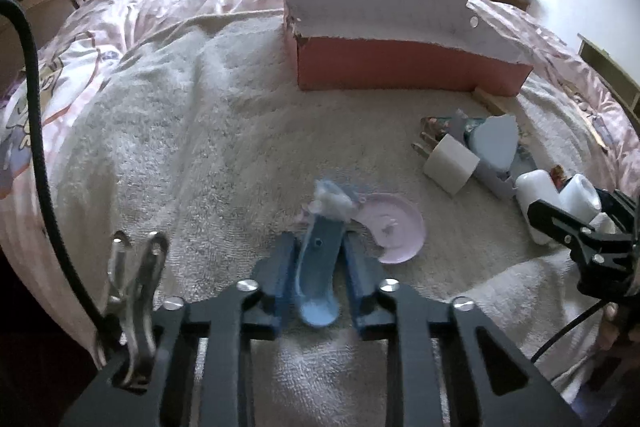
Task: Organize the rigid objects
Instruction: 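Grasp the light blue scoop with the left tool while the right tool grasps the white jar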
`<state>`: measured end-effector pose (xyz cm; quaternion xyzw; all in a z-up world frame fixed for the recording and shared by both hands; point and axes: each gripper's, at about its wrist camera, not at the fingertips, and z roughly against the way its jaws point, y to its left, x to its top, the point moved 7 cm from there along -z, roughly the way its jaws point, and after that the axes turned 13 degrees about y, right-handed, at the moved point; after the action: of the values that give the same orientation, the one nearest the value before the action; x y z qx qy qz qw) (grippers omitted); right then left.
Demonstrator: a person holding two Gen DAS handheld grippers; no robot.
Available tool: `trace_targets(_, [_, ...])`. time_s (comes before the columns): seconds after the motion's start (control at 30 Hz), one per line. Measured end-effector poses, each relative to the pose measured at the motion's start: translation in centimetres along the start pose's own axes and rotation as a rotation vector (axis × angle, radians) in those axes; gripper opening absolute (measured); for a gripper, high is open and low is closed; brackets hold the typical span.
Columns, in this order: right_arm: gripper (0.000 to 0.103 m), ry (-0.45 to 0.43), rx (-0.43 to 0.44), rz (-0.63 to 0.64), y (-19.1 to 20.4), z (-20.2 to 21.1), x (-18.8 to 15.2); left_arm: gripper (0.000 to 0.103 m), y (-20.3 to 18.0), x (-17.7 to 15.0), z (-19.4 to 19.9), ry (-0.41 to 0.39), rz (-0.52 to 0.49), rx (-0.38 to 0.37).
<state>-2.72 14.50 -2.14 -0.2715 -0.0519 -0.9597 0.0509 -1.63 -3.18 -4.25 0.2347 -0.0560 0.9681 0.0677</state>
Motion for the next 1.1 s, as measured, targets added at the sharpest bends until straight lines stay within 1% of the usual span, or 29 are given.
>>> trace_targets(0.1, [0.097, -0.003, 0.007, 0.015, 0.1, 0.6, -0.1, 0.022, -0.4, 0.0, 0.4, -0.004, -0.002, -0.039])
trace_targets(0.17, [0.095, -0.002, 0.010, 0.021, 0.1, 0.8, -0.2, 0.022, -0.7, -0.1, 0.3, -0.001, -0.016, -0.037])
trace_targets(0.27, [0.094, 0.007, 0.017, 0.021, 0.0, 0.8, -0.5, 0.022, -0.8, -0.3, -0.3, 0.017, -0.016, -0.035])
trace_targets(0.43, [0.094, 0.026, 0.030, 0.017, -0.1, 0.4, -0.6, 0.022, -0.6, -0.3, -0.3, 0.012, -0.002, -0.047])
trace_targets(0.53, [0.091, 0.035, 0.031, 0.032, 0.2, 0.1, -0.7, 0.022, -0.5, -0.3, -0.4, 0.012, -0.008, -0.041])
trace_targets(0.67, [0.088, 0.023, 0.027, 0.039, 0.3, 0.3, -0.6, 0.022, -0.6, -0.3, -0.2, 0.005, -0.012, -0.034])
trace_targets(0.83, [0.088, 0.005, 0.017, 0.041, 0.3, 0.8, -0.3, 0.021, -0.9, -0.2, 0.7, -0.021, -0.019, -0.043])
trace_targets(0.93, [0.088, -0.010, 0.020, 0.060, 0.7, 1.2, -0.2, 0.021, -1.2, 0.0, 1.3, -0.036, -0.027, -0.055])
trace_targets(1.1, [0.088, -0.028, 0.026, 0.100, 1.5, 1.6, -0.2, 0.021, -1.6, 0.0, 1.4, -0.038, -0.038, -0.067])
